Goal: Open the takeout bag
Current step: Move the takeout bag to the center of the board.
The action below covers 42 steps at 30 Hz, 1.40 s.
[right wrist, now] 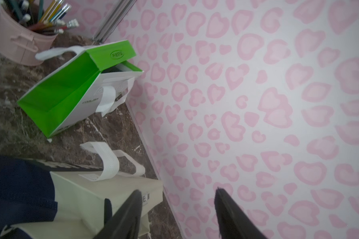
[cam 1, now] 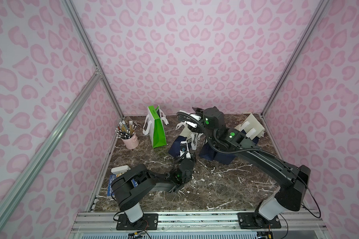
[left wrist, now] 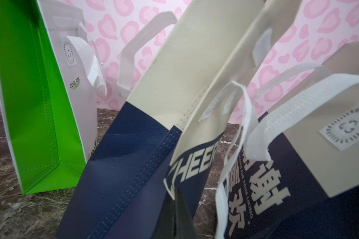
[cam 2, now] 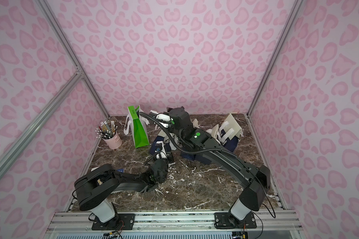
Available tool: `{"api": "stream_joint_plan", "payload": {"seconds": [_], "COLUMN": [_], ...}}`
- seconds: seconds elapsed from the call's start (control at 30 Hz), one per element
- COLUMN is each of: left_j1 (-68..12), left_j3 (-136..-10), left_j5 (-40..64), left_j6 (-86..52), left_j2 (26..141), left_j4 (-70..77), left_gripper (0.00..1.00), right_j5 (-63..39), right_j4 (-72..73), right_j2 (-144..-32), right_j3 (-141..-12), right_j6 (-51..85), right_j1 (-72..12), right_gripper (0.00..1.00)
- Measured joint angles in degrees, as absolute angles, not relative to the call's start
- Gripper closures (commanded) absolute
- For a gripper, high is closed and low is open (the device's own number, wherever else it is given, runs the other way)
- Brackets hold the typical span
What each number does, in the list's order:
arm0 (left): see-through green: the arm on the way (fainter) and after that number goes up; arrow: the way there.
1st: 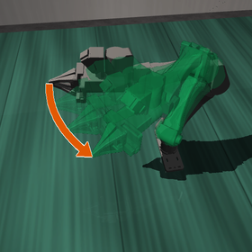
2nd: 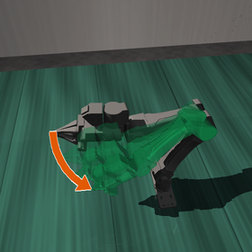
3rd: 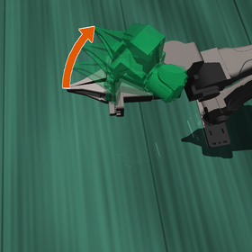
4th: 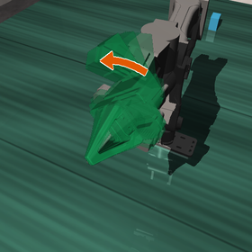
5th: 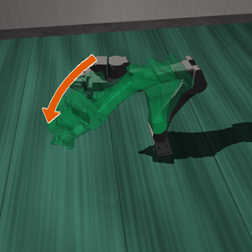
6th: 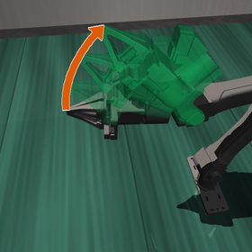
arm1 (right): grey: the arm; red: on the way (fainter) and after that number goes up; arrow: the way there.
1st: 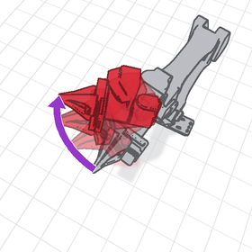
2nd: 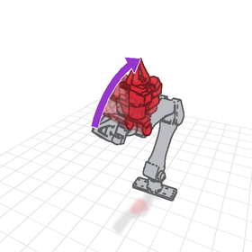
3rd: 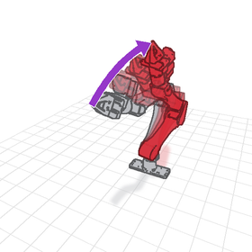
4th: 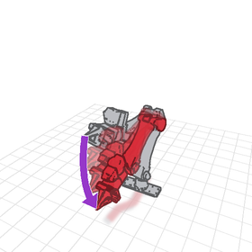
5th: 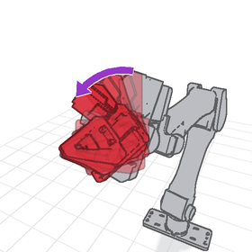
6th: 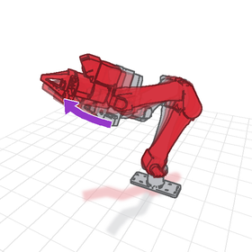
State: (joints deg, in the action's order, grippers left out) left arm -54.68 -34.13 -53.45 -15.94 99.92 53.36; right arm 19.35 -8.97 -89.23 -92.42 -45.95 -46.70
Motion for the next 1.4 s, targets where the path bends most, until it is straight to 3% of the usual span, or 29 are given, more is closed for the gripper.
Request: {"api": "stream_joint_plan", "payload": {"seconds": [0.2,0.53,0.63,0.8,0.87,0.93,1.03,1.2,1.4], "left_j1": [-52.1,-48.1,-47.5,-47.4,-47.4,-47.4,-47.5,-49.1,-52.9], "left_j3": [-36.1,-39.9,-41.4,-42.5,-42.4,-41.5,-38.6,-33.3,-28.5], "left_j5": [-53.8,-52.6,-51.9,-51.4,-51.4,-51.0,-49.9,-48.2,-43.5], "left_j6": [-21.8,-27.0,-27.0,-27.0,-27.0,-26.8,-26.7,-25.4,-22.9], "left_j2": [103.7,107.7,108.8,109.6,109.3,107.9,104.2,98.0,91.9], "left_j4": [53.4,53.9,54.2,54.1,53.8,53.2,53.2,51.6,50.4], "left_gripper": [0.95,0.94,0.84,0.55,0.5,0.33,0.2,0.18,0.27], "right_j5": [20.9,26.4,27.2,27.7,27.8,28.0,28.8,30.2,33.0], "right_j4": [-3.2,-0.4,-0.2,-0.6,-0.6,-0.6,-0.1,1.6,0.7], "right_j2": [-78.6,-67.9,-66.7,-65.6,-65.2,-64.5,-63.0,-61.7,-62.3], "right_j3": [-79.6,-66.7,-65.0,-64.0,-63.7,-63.2,-61.2,-58.5,-60.3], "right_j6": [-34.6,-28.3,-27.7,-26.7,-26.4,-26.3,-25.6,-24.0,-18.5], "right_j1": [-46.7,-46.5,-46.5,-46.5,-46.5,-46.4,-46.3,-46.3,-44.8], "right_gripper": [0.35,0.35,0.35,0.34,0.34,0.34,0.34,0.33,0.28]}}
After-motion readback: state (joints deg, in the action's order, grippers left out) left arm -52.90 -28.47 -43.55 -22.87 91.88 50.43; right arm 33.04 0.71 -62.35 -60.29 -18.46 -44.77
